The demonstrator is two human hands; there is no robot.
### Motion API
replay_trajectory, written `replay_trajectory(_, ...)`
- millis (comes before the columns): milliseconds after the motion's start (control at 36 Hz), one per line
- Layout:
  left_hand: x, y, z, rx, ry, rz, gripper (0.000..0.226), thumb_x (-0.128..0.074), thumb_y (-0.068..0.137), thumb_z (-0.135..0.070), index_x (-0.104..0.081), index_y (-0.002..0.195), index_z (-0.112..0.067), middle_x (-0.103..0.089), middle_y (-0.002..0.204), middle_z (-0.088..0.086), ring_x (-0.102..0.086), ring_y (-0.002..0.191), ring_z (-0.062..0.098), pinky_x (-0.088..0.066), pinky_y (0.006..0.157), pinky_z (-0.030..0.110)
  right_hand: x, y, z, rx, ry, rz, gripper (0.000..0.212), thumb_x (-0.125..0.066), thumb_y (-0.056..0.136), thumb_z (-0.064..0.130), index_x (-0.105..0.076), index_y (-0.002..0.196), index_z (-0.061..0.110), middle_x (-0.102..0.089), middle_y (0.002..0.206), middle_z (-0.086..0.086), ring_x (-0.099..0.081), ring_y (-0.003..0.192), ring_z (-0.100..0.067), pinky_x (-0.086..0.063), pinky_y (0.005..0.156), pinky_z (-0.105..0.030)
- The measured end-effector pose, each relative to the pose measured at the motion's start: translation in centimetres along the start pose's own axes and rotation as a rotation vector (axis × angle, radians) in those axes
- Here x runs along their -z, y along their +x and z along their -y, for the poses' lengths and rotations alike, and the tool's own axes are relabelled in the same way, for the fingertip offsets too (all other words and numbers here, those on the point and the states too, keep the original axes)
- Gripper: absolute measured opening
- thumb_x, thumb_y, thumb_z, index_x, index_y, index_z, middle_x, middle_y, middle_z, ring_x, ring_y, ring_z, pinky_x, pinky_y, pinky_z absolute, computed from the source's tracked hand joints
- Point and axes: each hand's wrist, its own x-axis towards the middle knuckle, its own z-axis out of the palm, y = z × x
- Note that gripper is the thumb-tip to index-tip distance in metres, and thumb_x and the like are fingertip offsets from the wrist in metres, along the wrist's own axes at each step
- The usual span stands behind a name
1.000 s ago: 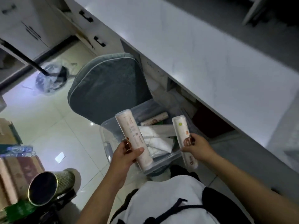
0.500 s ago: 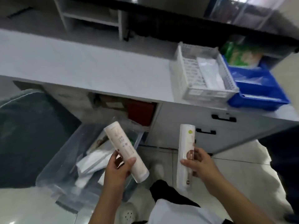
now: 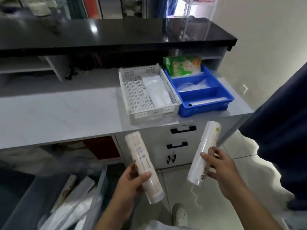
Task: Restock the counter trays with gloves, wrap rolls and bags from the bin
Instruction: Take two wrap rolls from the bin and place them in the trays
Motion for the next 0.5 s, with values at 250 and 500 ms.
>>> replay_trajectory(250,-7.1,7.5,-2.8,-0.031,-0.004,-0.038,0.062,-0.082,0.066,-0.018,-0.062,0.125,-0.017,-0.072,0.117,0.009,-0.071,0.103,0.030,-0.060,0.074,0.042,8.1,10.2,4.0,0.051,-0.116,0.029,0.048,-0.077,0.075,0.016,-0.060,0.118,0.026,-0.069,0.108,-0.003,-0.067,0.096,-0.026,-0.057,0.067,-0.037)
replay_trajectory(500,-12.8,12.6,-8.6,-0.122,0.026,-0.005,0.056,-0.075,0.074,-0.019,-0.060,0.128,-0.022,-0.070,0.122,0.007,-0.067,0.111,0.030,-0.057,0.085,0.048,8.2,22.5,16.3,0.626,-1.132,0.014,0.060,-0.070,0.074,0.017,-0.048,0.126,0.036,-0.059,0.109,0.002,-0.061,0.093,-0.027,-0.041,0.070,-0.033)
